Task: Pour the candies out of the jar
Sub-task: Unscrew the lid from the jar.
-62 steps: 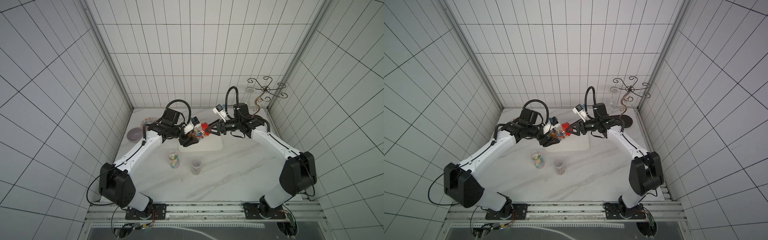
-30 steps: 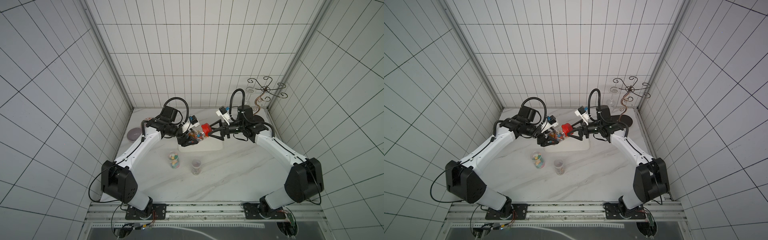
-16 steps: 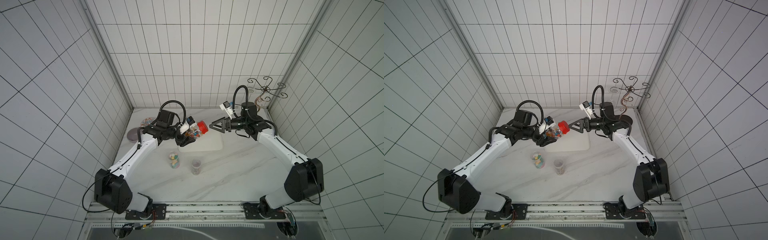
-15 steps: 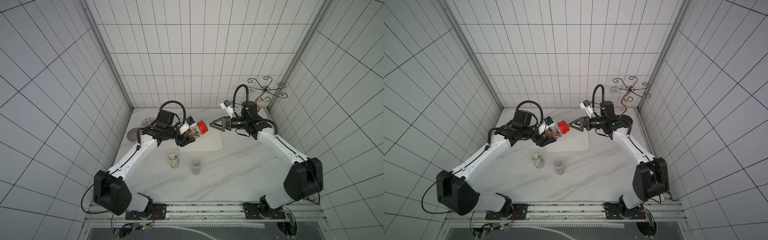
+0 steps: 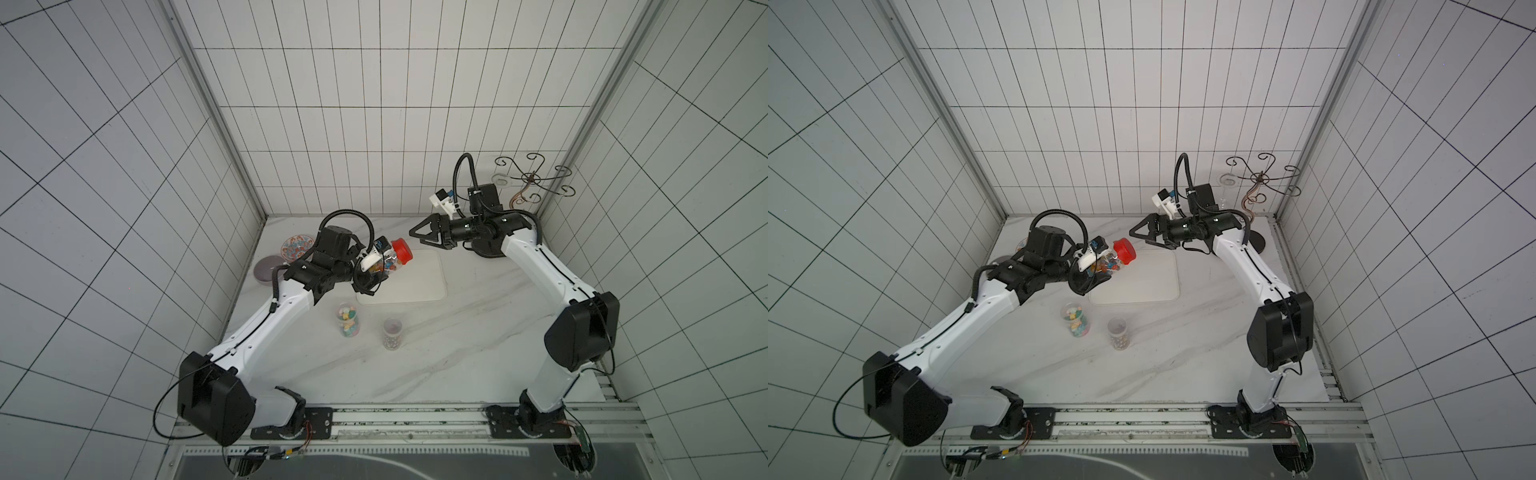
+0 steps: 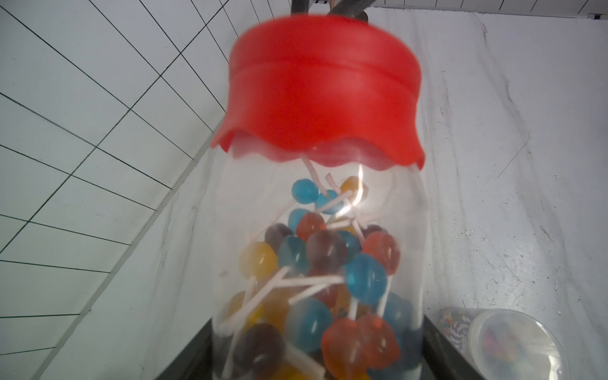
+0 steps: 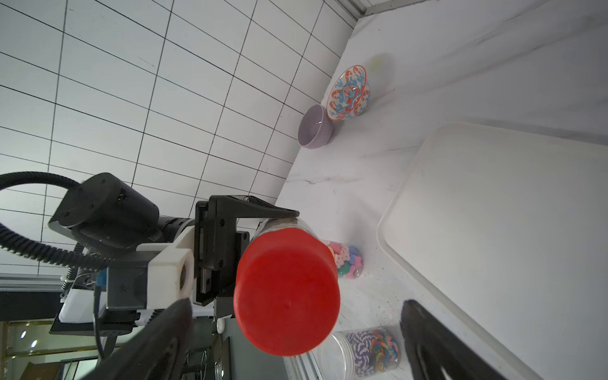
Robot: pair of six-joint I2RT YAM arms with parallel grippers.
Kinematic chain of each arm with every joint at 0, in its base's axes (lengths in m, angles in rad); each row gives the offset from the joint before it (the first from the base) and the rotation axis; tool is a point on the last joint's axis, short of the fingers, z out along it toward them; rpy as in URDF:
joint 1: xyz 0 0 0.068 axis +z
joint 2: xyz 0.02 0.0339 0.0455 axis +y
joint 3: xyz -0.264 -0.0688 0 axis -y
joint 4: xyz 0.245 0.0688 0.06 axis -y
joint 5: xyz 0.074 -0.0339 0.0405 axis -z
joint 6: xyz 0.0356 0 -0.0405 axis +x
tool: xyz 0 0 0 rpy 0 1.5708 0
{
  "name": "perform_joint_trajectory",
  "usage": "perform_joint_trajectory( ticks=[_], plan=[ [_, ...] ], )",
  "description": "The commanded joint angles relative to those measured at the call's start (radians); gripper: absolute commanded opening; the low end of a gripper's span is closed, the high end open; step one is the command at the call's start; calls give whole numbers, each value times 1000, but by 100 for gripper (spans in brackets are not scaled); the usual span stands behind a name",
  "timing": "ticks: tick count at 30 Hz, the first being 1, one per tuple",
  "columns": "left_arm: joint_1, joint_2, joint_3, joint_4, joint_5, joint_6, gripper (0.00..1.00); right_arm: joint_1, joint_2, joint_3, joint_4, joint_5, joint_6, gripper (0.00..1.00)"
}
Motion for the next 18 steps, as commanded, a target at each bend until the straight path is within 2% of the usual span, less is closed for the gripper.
perform_joint_trajectory(
  ticks=[1, 10, 18],
  plan=[
    [-7, -18, -3, 70, -14, 4, 59, 34, 28, 100, -125, 30, -57, 100],
    [-10, -9, -1, 69, -3, -2, 59, 59, 56, 108, -116, 26, -63, 99],
    [-15, 2, 6, 61, 15, -4, 59, 59, 61, 111, -46, 10, -68, 87]
  ],
)
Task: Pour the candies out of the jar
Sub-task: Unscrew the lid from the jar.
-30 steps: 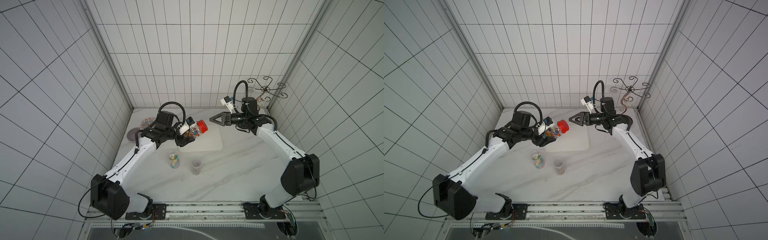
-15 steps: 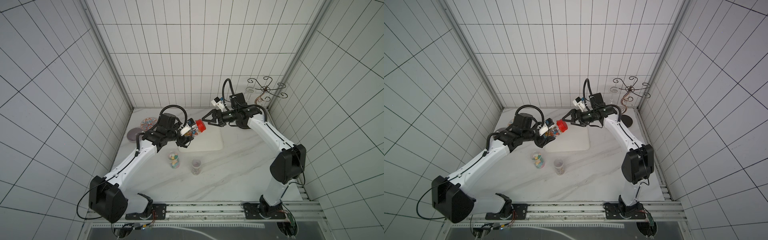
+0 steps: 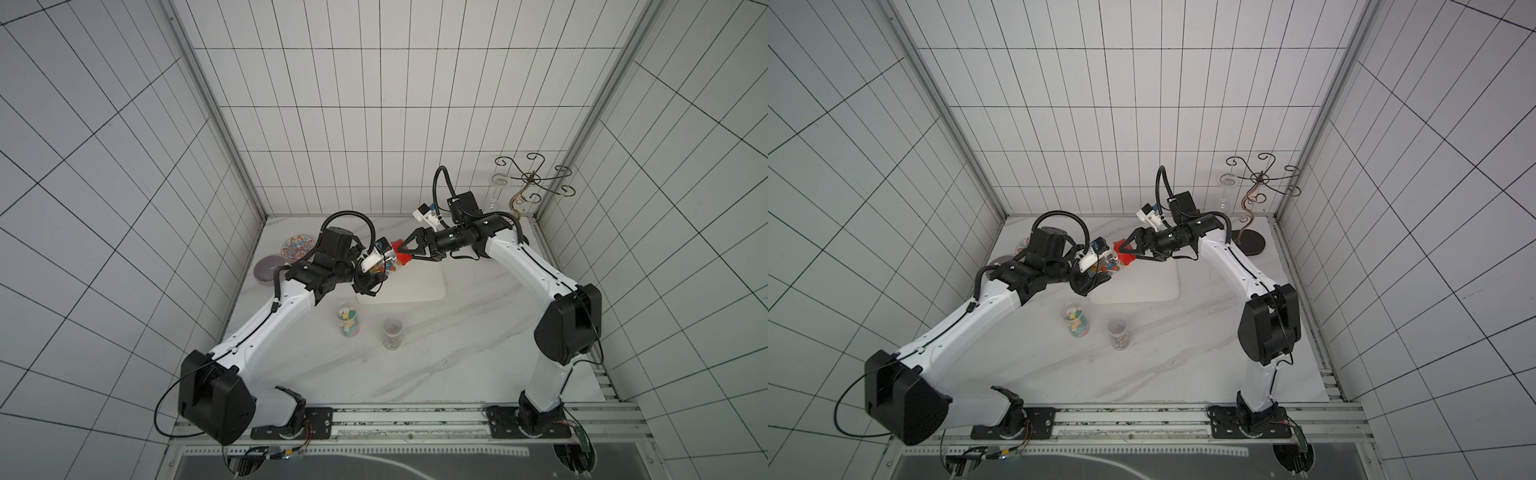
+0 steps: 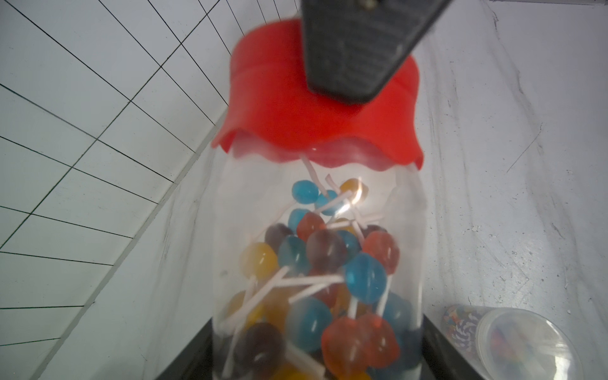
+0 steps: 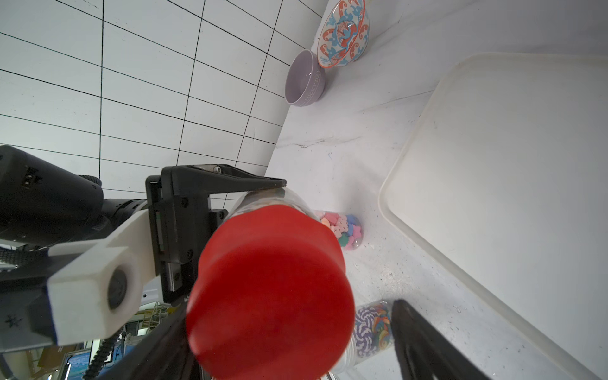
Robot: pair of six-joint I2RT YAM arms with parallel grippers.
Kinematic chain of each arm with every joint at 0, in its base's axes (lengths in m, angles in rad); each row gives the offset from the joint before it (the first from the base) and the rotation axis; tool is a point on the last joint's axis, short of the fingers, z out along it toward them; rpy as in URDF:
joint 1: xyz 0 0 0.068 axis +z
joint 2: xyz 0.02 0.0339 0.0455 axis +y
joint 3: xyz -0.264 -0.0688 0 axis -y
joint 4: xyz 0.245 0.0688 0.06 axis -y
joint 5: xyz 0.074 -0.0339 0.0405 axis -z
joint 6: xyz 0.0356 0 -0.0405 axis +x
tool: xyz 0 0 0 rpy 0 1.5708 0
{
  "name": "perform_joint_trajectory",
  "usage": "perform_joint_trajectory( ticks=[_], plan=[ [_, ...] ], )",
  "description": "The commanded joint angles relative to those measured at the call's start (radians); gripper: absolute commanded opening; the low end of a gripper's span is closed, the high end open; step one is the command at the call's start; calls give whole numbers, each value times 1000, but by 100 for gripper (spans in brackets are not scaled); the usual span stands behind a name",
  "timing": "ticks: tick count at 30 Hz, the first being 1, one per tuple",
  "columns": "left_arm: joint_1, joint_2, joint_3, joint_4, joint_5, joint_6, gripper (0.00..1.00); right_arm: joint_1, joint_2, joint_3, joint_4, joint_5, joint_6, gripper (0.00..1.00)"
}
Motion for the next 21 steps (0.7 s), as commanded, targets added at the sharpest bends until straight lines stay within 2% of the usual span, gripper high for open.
perform_joint_trajectory(
  ticks=[1, 5, 14, 21],
  plan=[
    [-9, -3, 13, 57, 33, -3, 59, 3, 13, 106, 43, -20, -14, 86],
    [-10, 3, 14, 57, 38, -4, 59, 2, 14, 91, 103, -50, 16, 81],
    [-11, 9, 18, 65, 43, -15, 59, 2, 2, 62, 153, -104, 23, 59],
    [-5, 20, 21, 87, 73, -38, 59, 2, -43, -12, 198, -115, 11, 55]
  ],
)
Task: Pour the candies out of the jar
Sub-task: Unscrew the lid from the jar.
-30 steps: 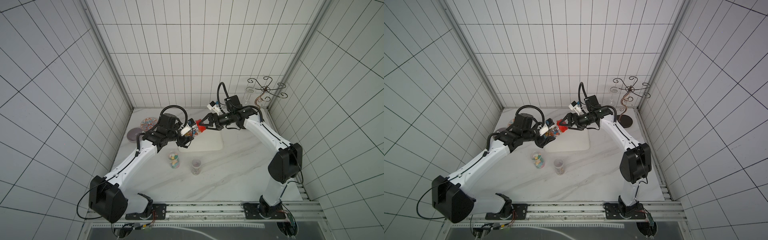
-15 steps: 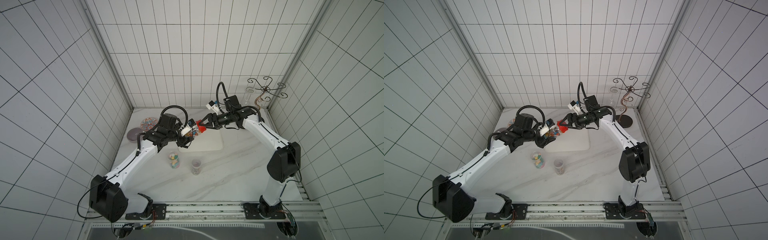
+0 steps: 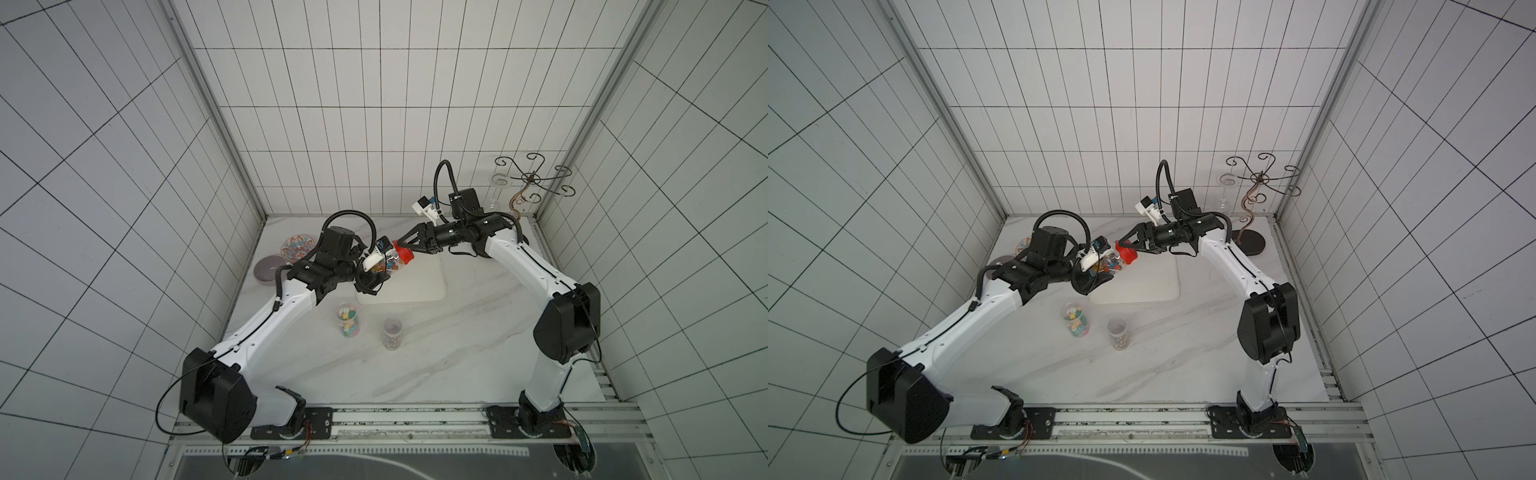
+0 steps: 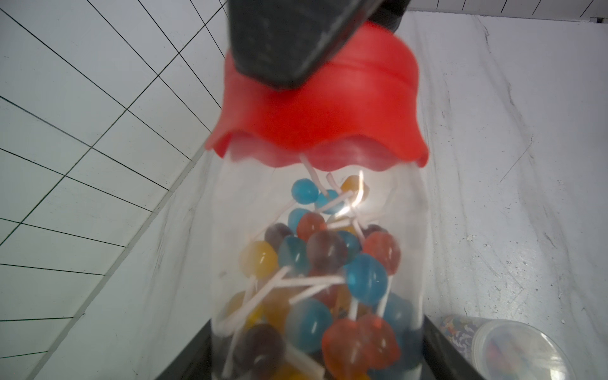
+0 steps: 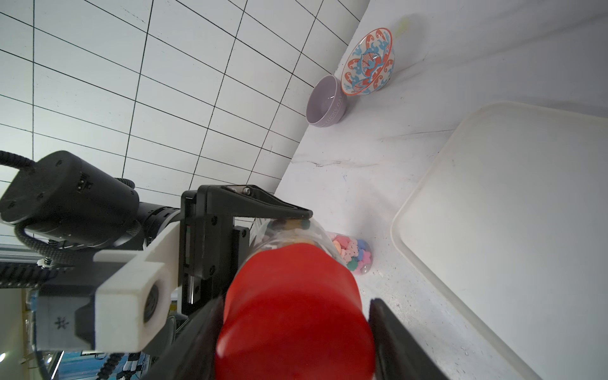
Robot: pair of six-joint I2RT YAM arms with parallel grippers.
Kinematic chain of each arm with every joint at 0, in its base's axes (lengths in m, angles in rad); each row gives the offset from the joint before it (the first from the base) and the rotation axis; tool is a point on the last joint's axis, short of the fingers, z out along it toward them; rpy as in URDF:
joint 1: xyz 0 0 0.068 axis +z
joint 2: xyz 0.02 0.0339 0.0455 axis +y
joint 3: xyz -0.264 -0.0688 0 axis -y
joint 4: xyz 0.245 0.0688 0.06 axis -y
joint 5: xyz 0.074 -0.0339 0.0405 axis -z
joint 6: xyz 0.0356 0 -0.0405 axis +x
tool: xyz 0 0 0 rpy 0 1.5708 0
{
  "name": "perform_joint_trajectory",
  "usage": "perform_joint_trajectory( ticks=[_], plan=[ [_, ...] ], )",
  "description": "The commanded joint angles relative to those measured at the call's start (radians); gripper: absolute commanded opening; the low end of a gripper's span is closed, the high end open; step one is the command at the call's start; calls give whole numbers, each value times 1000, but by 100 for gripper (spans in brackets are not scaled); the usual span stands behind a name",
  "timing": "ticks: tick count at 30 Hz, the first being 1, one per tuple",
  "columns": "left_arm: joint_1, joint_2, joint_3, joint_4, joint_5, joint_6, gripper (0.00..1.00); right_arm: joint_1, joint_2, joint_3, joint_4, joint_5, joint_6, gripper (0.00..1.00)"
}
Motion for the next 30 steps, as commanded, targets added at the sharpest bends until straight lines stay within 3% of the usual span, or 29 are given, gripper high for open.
perform_joint_trajectory(
  ticks=[1, 11, 17, 23, 30],
  plan=[
    [4, 14, 25, 54, 58, -21, 59, 3, -59, -21, 64, -62, -25, 54],
    [73, 73, 112, -12, 301, -59, 59, -15, -145, -151, 157, -152, -148, 39],
    [95, 124, 169, -76, 441, -52, 60, -25, -208, -271, 284, -241, -242, 37],
    [101, 180, 229, -180, 520, 1, 60, -44, -257, -412, 492, -309, -239, 34],
    [141, 185, 222, -184, 610, 4, 60, -76, -279, -491, 701, -410, -168, 32]
  ],
)
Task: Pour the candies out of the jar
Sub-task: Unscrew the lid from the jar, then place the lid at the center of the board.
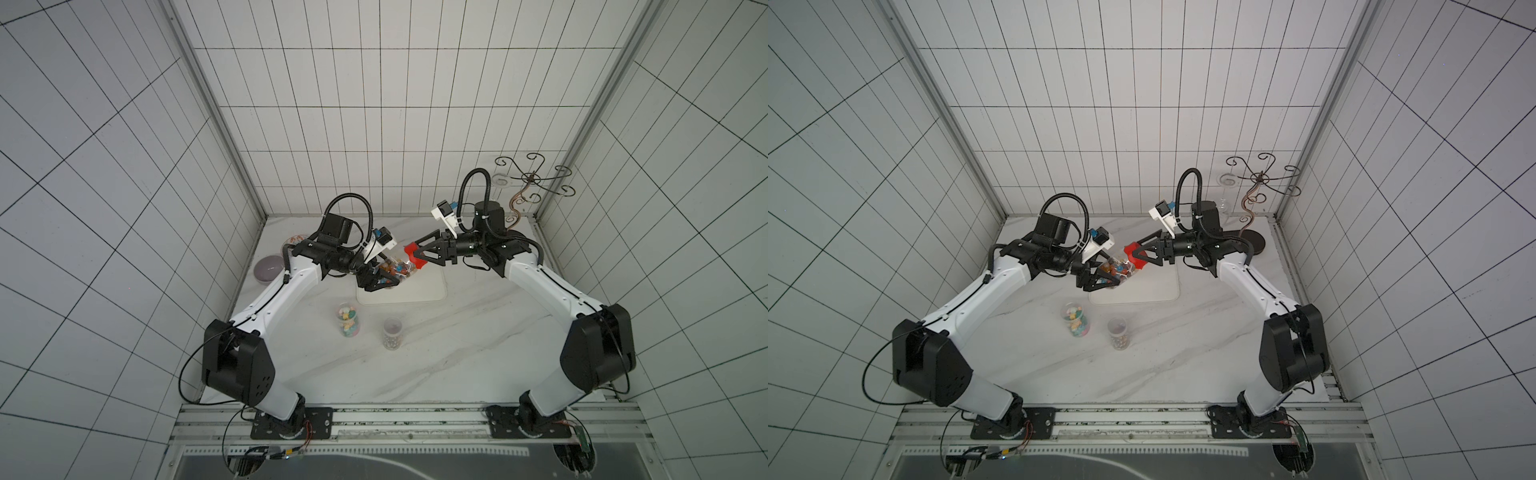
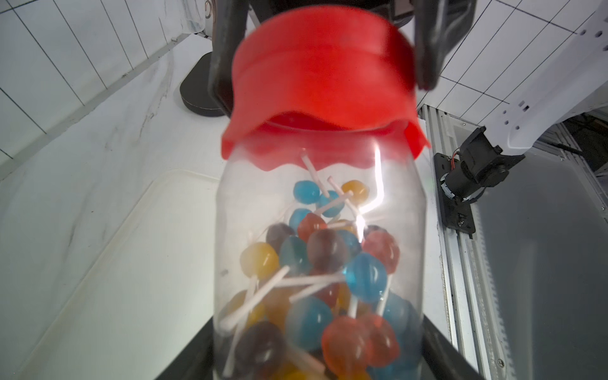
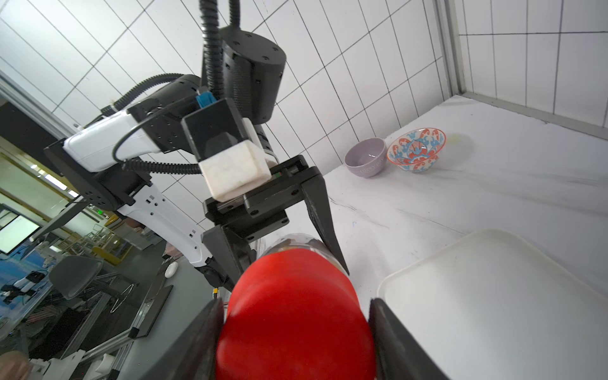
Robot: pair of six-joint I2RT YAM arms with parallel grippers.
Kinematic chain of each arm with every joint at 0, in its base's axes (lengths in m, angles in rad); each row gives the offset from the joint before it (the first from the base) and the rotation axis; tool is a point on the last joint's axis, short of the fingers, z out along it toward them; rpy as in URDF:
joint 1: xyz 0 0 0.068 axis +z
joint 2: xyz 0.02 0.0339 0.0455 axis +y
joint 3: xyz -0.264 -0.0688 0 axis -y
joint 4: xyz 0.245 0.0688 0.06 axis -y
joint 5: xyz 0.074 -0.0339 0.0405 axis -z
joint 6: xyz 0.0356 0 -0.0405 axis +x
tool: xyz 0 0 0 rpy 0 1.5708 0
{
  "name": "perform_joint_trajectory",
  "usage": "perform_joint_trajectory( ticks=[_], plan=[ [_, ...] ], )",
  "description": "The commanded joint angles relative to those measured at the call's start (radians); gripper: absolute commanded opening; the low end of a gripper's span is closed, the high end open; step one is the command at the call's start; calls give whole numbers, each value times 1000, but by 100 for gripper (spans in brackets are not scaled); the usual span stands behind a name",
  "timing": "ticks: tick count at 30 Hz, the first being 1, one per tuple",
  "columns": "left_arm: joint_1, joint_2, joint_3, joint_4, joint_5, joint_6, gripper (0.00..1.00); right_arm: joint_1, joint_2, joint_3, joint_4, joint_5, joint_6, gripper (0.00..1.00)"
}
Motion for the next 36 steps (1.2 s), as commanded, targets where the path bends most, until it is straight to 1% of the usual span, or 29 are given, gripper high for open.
perform_joint_trajectory(
  ticks=[1, 4, 7, 8, 10, 13, 15, 16, 18, 20, 22, 27, 30, 33, 36],
  plan=[
    [47, 1, 33, 47, 50, 2, 60, -8, -52, -79, 180, -194, 67, 32],
    [59, -1, 26, 47, 71, 6, 60, -15, -60, -126, 384, -215, 210, 31],
    [60, 0, 21, 45, 69, 10, 61, -27, -55, -190, 714, -214, 456, 30],
    [60, -1, 19, 43, 64, 13, 61, -29, -49, -197, 786, -209, 511, 29],
    [62, 0, 16, 41, 52, 16, 61, -34, -40, -194, 790, -199, 528, 28],
    [62, -1, 10, 45, 39, 17, 61, -46, -43, -198, 762, -172, 511, 28],
    [62, -3, 9, 47, 27, 19, 61, -55, -46, -189, 683, -153, 469, 28],
    [62, -5, 5, 55, 16, 15, 61, -59, -52, -183, 615, -140, 433, 28],
    [62, -10, 0, 63, -11, 13, 61, -70, -65, -160, 453, -104, 327, 28],
    [62, -11, -2, 72, -49, 4, 61, -76, -78, -116, 217, -30, 168, 27],
    [62, -13, -5, 79, -70, -2, 61, -81, -87, -82, 73, 41, 72, 26],
    [62, -20, -9, 100, -102, -18, 61, -107, -108, -72, -77, 135, 7, 26],
    [62, -25, -16, 115, -132, -28, 61, -129, -128, -79, -142, 222, -1, 26],
    [62, -27, -18, 119, -168, -34, 61, -144, -145, -67, -267, 372, -26, 26],
    [62, -30, -19, 124, -218, -40, 61, -149, -160, -68, -390, 563, -43, 26]
  ],
)
